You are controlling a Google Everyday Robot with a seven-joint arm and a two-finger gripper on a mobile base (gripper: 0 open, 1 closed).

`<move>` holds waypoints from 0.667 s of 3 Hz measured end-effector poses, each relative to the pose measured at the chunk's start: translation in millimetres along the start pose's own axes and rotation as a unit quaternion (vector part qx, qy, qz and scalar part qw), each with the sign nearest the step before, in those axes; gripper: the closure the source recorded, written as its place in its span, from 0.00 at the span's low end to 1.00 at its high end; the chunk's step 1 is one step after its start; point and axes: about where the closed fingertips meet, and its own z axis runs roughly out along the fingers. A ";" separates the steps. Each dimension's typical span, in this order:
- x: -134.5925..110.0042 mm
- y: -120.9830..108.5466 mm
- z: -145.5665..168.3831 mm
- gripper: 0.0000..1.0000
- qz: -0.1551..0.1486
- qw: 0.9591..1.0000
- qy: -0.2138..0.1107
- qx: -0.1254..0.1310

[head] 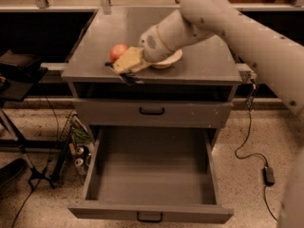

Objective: Place rxbar blueberry into middle drawer

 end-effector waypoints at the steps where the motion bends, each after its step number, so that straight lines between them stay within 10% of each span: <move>1: 36.3 -9.5 -27.9 1.00 0.027 0.999 0.000 0.027; 2: 64.0 -22.9 -42.3 1.00 0.060 0.997 0.007 0.052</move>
Offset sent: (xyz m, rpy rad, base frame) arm -0.0440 -0.1104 -0.0372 -0.1089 0.0966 -0.2266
